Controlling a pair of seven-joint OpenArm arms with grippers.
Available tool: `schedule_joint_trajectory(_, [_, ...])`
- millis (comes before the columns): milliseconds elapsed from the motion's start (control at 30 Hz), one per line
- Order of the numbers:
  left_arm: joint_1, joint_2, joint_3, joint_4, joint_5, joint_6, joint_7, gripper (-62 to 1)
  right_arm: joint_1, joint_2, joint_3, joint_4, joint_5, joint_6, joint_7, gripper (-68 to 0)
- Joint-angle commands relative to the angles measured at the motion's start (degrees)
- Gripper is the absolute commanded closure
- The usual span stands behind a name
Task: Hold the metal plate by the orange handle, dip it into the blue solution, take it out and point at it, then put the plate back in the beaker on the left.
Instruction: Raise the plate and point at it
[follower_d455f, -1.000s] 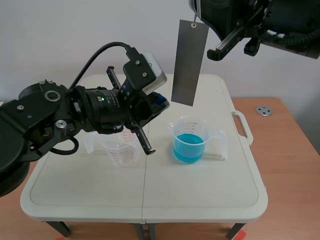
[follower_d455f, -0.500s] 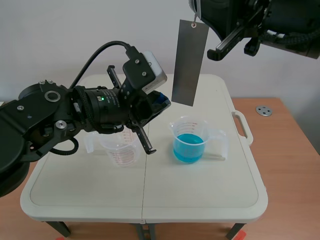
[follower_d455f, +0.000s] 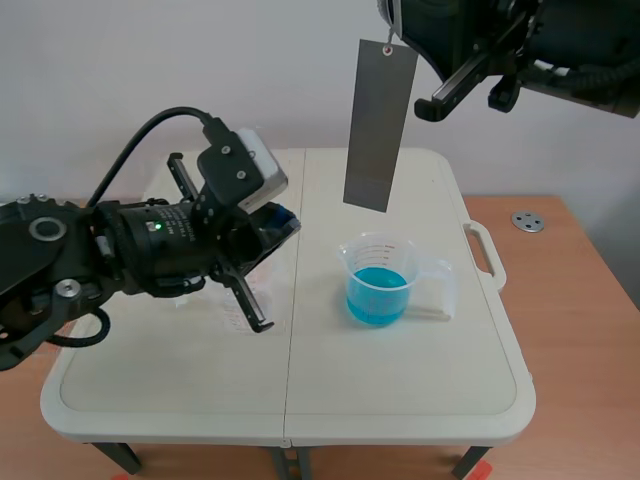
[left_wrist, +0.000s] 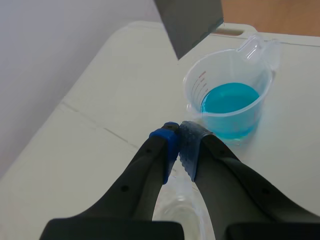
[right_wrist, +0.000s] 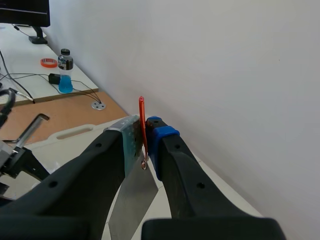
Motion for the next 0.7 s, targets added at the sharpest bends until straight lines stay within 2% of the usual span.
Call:
schedule_joint_trajectory(0, [2.71,-0.74,-2.69,4.24,-0.39,0.35,-0.79,-2.5,0.83,0.90,0.70,0.92,1.20,-0.31,1.09,-1.3])
schedule_joint_trajectory(333, [23.21,-4.55,-16.52,17.97,-0.35,0.31,-0.87,-2.5,0.83,0.90,0.70,0.92,1.40,-0.31,1.07,-1.3])
schedule_joint_trajectory(667, [44.46,-4.79,-32.59,22.69,-0.39,0.31,-6.56,-2.5,0.83,0.90,0.70,0.92,1.42,-0.31,1.11,-1.3])
